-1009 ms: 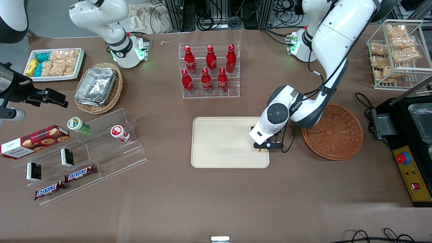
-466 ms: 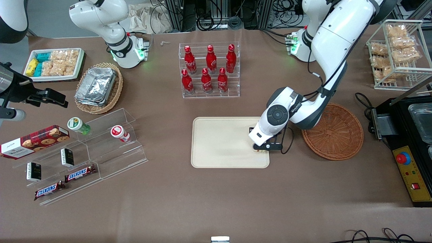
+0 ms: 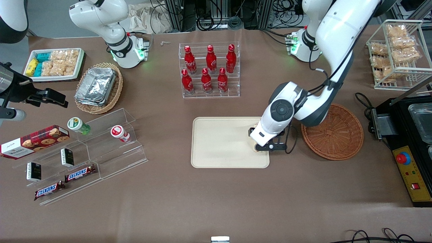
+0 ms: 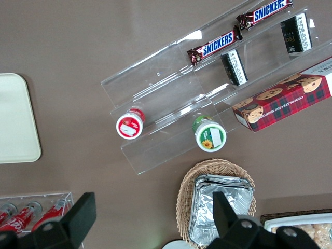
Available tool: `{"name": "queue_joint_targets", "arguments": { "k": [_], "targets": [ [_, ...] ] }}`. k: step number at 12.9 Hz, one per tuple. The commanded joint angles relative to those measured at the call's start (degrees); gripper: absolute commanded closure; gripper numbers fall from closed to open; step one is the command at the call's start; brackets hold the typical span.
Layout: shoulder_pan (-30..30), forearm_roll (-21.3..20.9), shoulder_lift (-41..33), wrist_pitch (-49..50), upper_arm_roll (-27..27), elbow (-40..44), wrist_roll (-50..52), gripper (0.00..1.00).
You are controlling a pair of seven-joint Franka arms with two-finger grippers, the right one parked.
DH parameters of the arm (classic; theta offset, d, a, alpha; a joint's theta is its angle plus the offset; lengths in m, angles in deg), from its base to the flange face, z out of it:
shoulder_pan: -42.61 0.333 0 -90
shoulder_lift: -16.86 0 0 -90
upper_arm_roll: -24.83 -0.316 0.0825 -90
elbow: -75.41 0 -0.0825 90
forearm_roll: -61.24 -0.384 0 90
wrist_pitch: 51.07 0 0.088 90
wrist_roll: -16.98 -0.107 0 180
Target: Place sandwich from basket to tray
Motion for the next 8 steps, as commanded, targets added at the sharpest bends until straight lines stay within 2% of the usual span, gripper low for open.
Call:
{"name": "queue_joint_targets", "arguments": {
  "k": [1,4,6,8],
  "targets": [
    [2.3,2.3,-7.4,4.6,0.3,0.3,1.6,0.0],
    [2.9,2.4,-8.1,11.0,-0.5,7.2,1.8,0.0],
    [4.5,2.9,-11.9,12.4,-0.5,6.9,0.1,0.0],
    [7.7,5.3,-16.1,17.3,-0.5,6.9,-5.4,0.0]
  ]
}}
